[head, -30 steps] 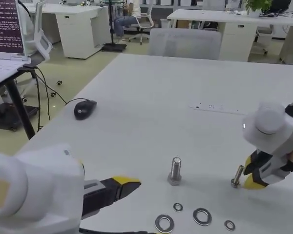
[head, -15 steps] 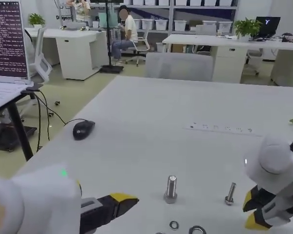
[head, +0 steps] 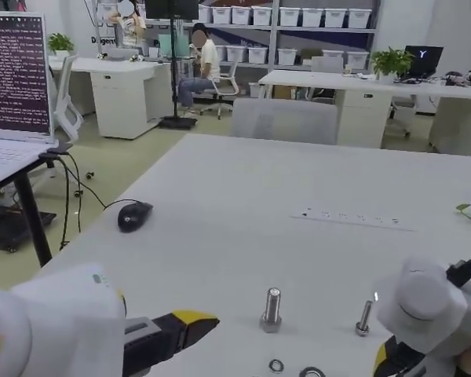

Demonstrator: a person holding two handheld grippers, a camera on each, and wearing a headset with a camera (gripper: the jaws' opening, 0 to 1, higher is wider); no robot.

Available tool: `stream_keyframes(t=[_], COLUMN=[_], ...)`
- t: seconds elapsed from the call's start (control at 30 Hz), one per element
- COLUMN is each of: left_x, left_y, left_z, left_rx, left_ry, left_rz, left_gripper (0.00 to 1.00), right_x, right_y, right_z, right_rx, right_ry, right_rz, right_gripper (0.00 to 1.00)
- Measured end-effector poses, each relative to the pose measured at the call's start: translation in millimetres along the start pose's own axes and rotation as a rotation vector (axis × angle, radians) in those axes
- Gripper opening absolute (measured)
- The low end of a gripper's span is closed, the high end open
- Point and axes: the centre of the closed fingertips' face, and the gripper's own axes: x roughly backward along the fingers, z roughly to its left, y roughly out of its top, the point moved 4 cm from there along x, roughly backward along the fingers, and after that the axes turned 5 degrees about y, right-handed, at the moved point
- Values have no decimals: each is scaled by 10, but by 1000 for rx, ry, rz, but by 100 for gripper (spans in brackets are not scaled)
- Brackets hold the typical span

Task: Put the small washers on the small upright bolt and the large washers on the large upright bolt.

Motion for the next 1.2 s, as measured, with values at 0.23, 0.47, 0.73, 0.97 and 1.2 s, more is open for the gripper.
stream_keyframes(t=[0.23,0.47,0.73,0.97,1.2], left_x=[36,46,51,21,-9], left_y=[-34,-33,-62,-48,-47], left_z=[7,11,67,93,87], left_rx=[10,15,38,50,53], left_ry=[7,12,26,31,30], left_rz=[0,-9,-11,-15,-12], left_gripper=[70,70,70,70,70], right_x=[-42,-99,-180,-226,-217], right_y=[48,95,126,99,100], right_z=[34,-13,-62,-126,-137], right_rx=[8,4,12,-6,-3], right_ry=[9,16,28,43,53], right_rz=[5,4,11,13,7], right_gripper=[21,21,22,23,22])
